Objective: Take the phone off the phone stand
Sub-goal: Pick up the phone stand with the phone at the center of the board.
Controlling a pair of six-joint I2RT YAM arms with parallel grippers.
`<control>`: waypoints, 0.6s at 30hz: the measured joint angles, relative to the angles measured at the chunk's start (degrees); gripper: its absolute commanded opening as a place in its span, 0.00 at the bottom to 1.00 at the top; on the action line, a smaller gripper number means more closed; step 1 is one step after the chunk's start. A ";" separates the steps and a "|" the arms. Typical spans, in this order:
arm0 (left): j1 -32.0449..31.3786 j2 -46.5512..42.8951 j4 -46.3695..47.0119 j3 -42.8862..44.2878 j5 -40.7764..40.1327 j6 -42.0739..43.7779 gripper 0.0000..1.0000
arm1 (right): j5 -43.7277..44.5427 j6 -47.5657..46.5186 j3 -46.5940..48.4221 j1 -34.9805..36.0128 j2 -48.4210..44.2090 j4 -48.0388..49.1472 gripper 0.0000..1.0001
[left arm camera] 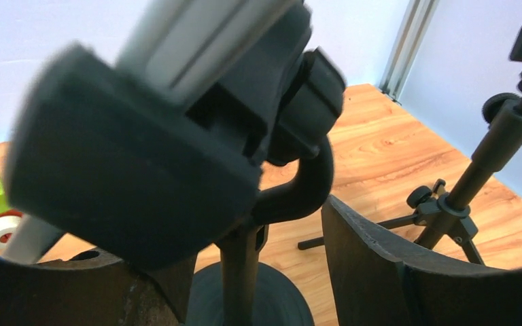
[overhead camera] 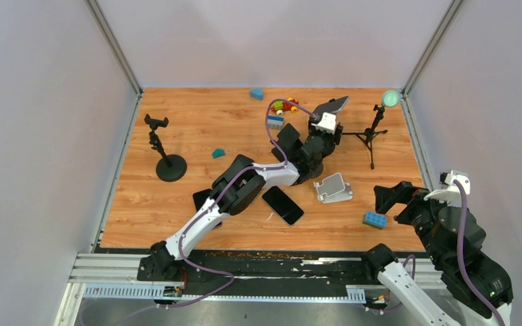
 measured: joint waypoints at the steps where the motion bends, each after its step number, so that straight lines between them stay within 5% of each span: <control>1: 0.09 0.37 -0.28 0.33 -0.04 -0.26 0.68 | 0.02 -0.04 0.00 0.00 0.00 0.00 1.00; 10: 1.20 1.70 -2.45 2.08 0.02 -2.21 0.41 | 0.02 -0.44 0.00 0.00 0.00 0.00 1.00; 18: 1.36 1.70 -2.51 2.12 1.49 -1.86 0.00 | 0.00 -0.44 0.00 0.00 0.00 0.00 1.00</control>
